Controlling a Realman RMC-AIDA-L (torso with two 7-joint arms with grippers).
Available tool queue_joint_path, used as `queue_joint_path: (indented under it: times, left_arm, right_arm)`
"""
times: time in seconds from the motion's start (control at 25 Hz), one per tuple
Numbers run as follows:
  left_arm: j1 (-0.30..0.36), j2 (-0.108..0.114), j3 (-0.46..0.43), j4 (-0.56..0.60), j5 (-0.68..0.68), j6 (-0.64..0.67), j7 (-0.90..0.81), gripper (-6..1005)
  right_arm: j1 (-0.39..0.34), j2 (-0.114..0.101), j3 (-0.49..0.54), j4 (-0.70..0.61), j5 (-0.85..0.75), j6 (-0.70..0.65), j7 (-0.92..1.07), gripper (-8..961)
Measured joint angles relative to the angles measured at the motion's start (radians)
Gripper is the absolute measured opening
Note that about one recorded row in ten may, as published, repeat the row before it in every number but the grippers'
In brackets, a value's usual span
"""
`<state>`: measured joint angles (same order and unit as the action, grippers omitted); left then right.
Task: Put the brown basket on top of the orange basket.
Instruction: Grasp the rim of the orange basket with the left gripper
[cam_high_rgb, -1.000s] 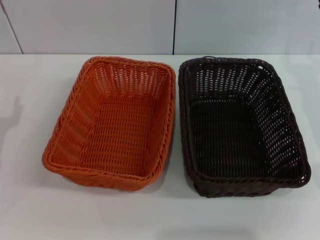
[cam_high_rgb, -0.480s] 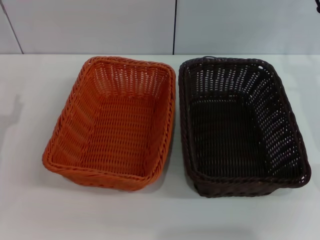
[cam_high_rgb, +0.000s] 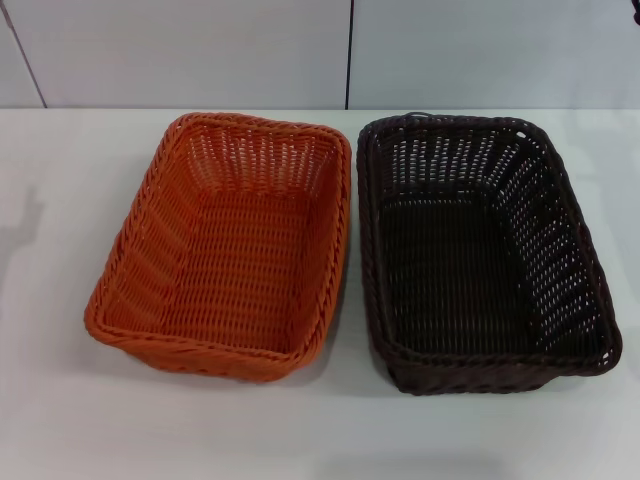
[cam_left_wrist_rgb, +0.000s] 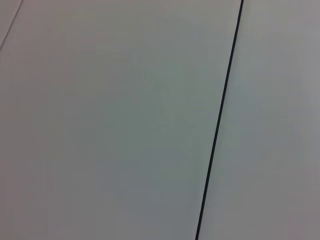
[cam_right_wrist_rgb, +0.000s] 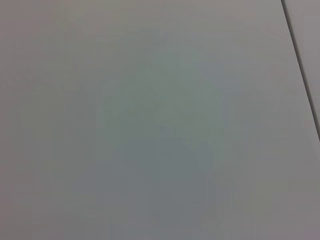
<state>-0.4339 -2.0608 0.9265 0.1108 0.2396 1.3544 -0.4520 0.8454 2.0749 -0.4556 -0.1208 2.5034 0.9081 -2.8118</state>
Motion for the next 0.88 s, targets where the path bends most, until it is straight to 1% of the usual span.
queue_joint_path:
  times: [0.32, 0.48, 0.52, 0.6, 0.68, 0.72, 0.84, 0.88]
  left_arm:
    - [-0.001, 0.000, 0.004, 0.015, 0.006, -0.027, 0.002, 810]
    - [0.003, 0.004, 0.037, 0.073, 0.012, -0.114, -0.043, 810]
    - [0.007, 0.008, 0.070, 0.109, 0.012, -0.158, -0.067, 809]
    - [0.009, 0.010, 0.101, 0.145, 0.013, -0.199, -0.079, 809]
    - [0.008, 0.011, 0.138, 0.200, 0.013, -0.265, -0.088, 809]
    - [0.008, 0.011, 0.138, 0.200, 0.013, -0.265, -0.088, 809]
    - [-0.010, 0.010, 0.185, 0.292, 0.014, -0.394, -0.125, 809]
    - [-0.010, 0.010, 0.185, 0.292, 0.014, -0.394, -0.125, 809]
  right_arm:
    - [0.012, -0.001, 0.000, -0.003, 0.000, -0.016, 0.000, 696]
    - [0.013, -0.002, -0.004, -0.010, -0.001, -0.034, 0.000, 696]
    - [0.011, -0.003, -0.007, -0.014, -0.003, -0.034, 0.000, 696]
    - [0.002, -0.003, -0.012, -0.018, -0.006, -0.031, -0.001, 696]
    - [-0.010, -0.003, -0.014, -0.025, -0.007, -0.027, -0.003, 696]
    - [-0.019, -0.003, -0.014, -0.032, -0.007, -0.026, -0.004, 696]
    - [-0.048, -0.006, -0.015, -0.062, -0.007, -0.026, -0.005, 696]
    - [-0.059, -0.007, -0.015, -0.073, -0.007, -0.026, -0.005, 696]
